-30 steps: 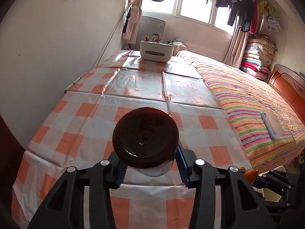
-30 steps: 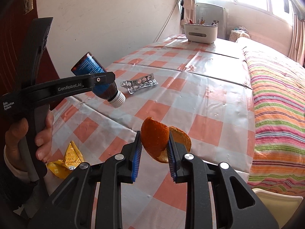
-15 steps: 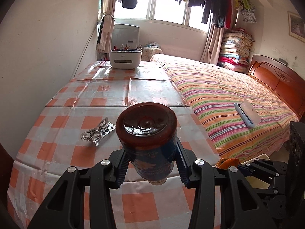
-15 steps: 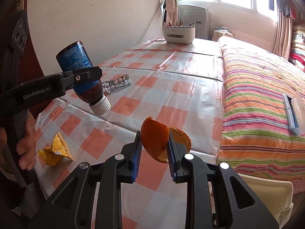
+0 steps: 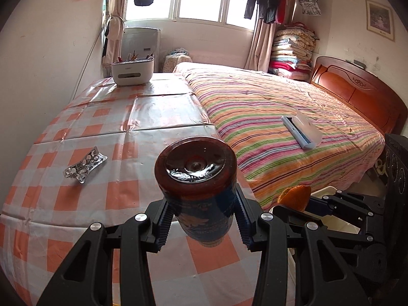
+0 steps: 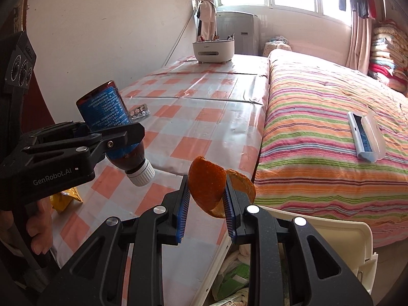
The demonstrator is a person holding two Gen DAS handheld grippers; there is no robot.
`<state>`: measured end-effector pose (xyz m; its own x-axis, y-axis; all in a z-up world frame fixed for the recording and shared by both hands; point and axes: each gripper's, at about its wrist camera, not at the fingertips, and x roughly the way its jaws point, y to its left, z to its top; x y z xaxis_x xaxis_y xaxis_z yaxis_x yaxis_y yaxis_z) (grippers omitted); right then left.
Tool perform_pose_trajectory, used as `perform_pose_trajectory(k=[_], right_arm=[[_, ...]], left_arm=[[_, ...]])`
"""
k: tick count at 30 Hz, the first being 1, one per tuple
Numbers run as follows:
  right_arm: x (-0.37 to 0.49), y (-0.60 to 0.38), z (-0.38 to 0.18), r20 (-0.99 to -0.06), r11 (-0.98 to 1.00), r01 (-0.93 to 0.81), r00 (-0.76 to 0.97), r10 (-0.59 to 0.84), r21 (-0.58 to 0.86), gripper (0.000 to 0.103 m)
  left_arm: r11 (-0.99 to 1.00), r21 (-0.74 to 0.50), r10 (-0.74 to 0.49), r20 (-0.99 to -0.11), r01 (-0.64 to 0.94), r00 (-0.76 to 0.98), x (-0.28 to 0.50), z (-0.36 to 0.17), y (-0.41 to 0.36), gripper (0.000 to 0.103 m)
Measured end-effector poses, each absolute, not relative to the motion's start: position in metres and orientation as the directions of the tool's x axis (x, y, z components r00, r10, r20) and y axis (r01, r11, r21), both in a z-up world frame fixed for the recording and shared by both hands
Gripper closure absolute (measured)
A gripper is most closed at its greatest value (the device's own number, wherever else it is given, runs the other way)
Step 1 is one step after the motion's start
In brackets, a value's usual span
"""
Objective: Collect trash
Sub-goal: 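Lift the bottle and orange peel and carry both toward the cream bin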
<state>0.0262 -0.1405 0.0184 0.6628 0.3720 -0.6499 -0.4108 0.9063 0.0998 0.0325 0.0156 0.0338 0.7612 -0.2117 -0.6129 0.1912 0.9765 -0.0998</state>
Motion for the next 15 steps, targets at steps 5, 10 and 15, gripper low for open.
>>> perform_pose_trajectory(k=[5, 10, 15], right_arm=[[0.021, -0.163, 0.018, -0.643, 0.923, -0.37, 0.683, 0.346, 0.103, 0.079], [0.015, -0.183, 0.018, -0.638, 0.938, -0.33, 0.702, 0.317, 0.102, 0.079], [0.014, -0.199, 0.017, -0.636, 0.951, -0.295, 0.717, 0.285, 0.094, 0.079]], left_arm=[[0.968, -0.103, -0.242, -0.622, 0.228, 0.745, 0.027, 0.03, -0.009, 0.06], [0.959, -0.106, -0.269, -0.632, 0.262, 0.727, 0.023, 0.027, -0.031, 0.06], [0.949, -0.104, -0.293, -0.642, 0.299, 0.708, 0.019, 0.024, -0.052, 0.06]])
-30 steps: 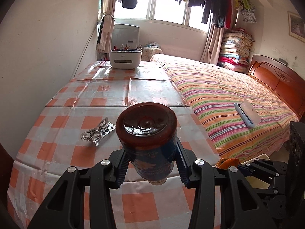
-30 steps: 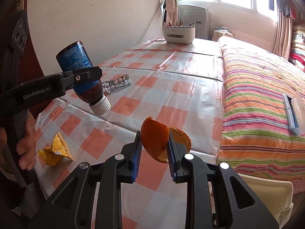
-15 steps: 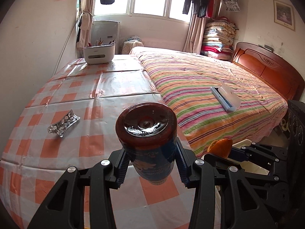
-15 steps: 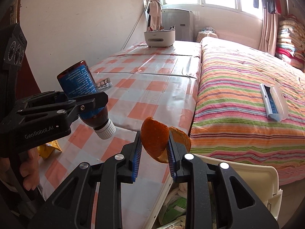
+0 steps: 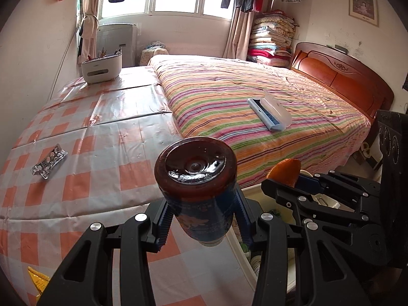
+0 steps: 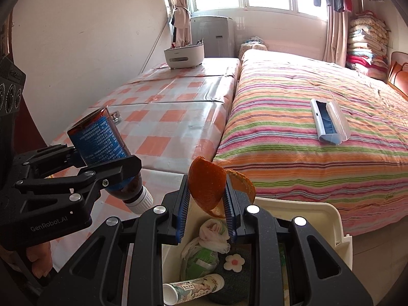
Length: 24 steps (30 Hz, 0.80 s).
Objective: Collect trash
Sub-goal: 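Lift the bottle and orange peel and carry both toward the cream bin, then drop the orange peel with the right gripper while the left gripper releases the bottle into the bin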
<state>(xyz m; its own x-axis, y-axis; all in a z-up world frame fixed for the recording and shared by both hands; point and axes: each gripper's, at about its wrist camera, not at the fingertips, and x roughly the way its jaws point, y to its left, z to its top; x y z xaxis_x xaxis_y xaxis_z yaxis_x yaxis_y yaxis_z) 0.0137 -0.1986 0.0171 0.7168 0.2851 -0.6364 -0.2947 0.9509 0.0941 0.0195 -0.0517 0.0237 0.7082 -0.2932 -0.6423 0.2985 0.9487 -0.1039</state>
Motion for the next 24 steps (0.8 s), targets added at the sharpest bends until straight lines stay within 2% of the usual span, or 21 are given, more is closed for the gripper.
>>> perform_pose_trajectory(k=[17, 24], right_arm=[[0.004, -0.245, 0.014, -0.633, 0.975, -0.189, 0.743, 0.218, 0.114, 0.075], [0.0, -0.259, 0.016, -0.616, 0.979, -0.151, 0.761, 0.204, 0.138, 0.05]], left_arm=[[0.92, -0.091, -0.341, -0.666, 0.382, 0.663, 0.011, 0.016, -0.101, 0.06], [0.916, -0.093, -0.345, -0.676, 0.389, 0.651, 0.011, 0.012, -0.108, 0.06]])
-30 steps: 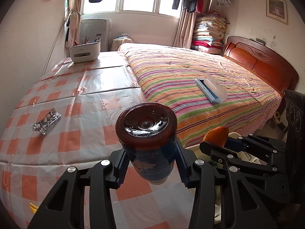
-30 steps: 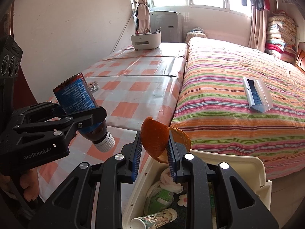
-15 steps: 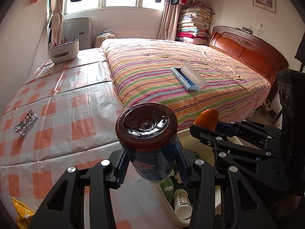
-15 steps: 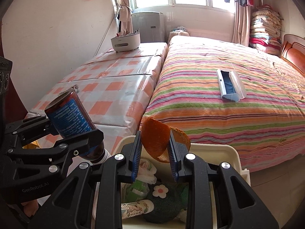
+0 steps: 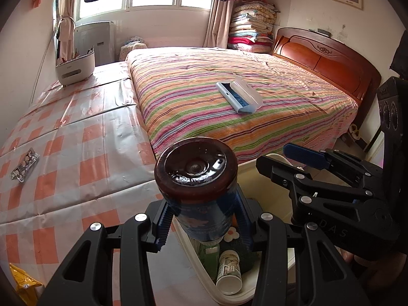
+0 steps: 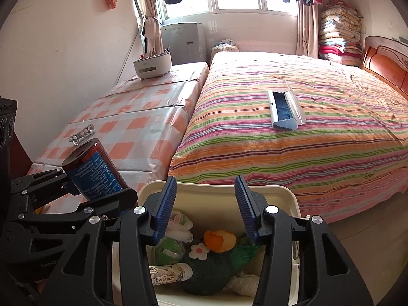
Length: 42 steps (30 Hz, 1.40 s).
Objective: Collect trash
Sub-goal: 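Drop the orange peel with the right gripper while the left gripper releases the bottle into the bin, then move the left gripper to the yellow snack wrapper and grasp it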
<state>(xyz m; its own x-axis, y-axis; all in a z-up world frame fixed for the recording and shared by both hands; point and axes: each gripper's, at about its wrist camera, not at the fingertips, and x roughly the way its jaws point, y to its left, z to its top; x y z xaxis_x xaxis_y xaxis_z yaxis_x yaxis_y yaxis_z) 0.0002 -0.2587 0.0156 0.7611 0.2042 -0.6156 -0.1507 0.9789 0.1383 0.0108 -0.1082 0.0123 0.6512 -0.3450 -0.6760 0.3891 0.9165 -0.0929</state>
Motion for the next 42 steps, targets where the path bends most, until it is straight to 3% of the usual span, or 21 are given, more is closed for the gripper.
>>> perform_pose_trajectory(k=[10, 26, 42], right_arm=[[-0.004, -0.288, 0.024, -0.545, 0.967, -0.078, 0.814, 0.202, 0.241, 0.041], [-0.002, -0.293, 0.024, -0.528, 0.96, -0.07, 0.823, 0.209, 0.271, 0.04], [0.011, -0.239, 0.032, -0.531, 0.943, -0.199, 0.787, 0.315, 0.265, 0.04]], left_arm=[[0.913, -0.093, -0.348, -0.688, 0.398, 0.637, 0.013, 0.007, -0.116, 0.06], [0.899, -0.083, -0.36, -0.702, 0.431, 0.614, 0.014, 0.001, -0.136, 0.06], [0.945, -0.116, -0.296, -0.696, 0.305, 0.655, -0.003, 0.014, -0.065, 0.06]])
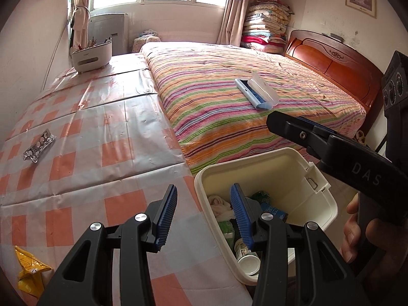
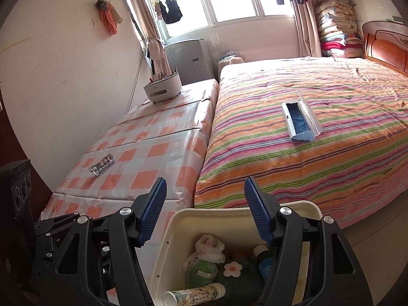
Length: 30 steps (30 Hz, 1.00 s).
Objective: Collect trash
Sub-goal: 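Move the left gripper to the yellow snack wrapper and grasp it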
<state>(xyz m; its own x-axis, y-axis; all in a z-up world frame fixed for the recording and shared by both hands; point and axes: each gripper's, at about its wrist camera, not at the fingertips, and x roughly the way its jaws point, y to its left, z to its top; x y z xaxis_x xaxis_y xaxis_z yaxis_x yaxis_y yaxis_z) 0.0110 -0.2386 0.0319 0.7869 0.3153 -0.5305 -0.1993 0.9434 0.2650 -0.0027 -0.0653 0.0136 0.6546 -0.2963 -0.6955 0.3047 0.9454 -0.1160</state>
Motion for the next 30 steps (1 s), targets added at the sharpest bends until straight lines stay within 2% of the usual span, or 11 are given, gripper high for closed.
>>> perform_pose_trajectory(k=[7, 17, 23, 28, 30], right_arm=[[0.017, -0.191, 0.032, -0.544, 0.92, -0.3, 0.742, 0.391, 0.252, 0.039], [0.024, -0.135, 0.027, -0.567, 0.885, -0.402, 0.682, 0.462, 0.237, 0.039], [0.026, -0.111, 0.027, -0.57, 0.866, -0.442, 0.659, 0.491, 0.236, 0.039], [0.027, -0.095, 0.027, -0.571, 0.855, -0.462, 0.646, 0.507, 0.237, 0.039], [0.028, -0.088, 0.027, -0.573, 0.85, -0.47, 0.639, 0.513, 0.237, 0.039]], left_arm=[[0.977, -0.138, -0.212, -0.711, 0.162, 0.67, -0.025, 0.018, -0.001, 0.06], [1.0, 0.027, 0.019, -0.778, 0.003, 0.628, -0.069, 0.01, 0.085, 0.059], [0.997, 0.062, 0.072, -0.797, -0.038, 0.599, -0.064, -0.012, 0.114, 0.059], [0.998, 0.035, 0.064, -0.809, -0.061, 0.585, -0.058, -0.027, 0.133, 0.059], [0.997, 0.034, 0.07, -0.81, -0.072, 0.582, -0.055, -0.031, 0.14, 0.065]])
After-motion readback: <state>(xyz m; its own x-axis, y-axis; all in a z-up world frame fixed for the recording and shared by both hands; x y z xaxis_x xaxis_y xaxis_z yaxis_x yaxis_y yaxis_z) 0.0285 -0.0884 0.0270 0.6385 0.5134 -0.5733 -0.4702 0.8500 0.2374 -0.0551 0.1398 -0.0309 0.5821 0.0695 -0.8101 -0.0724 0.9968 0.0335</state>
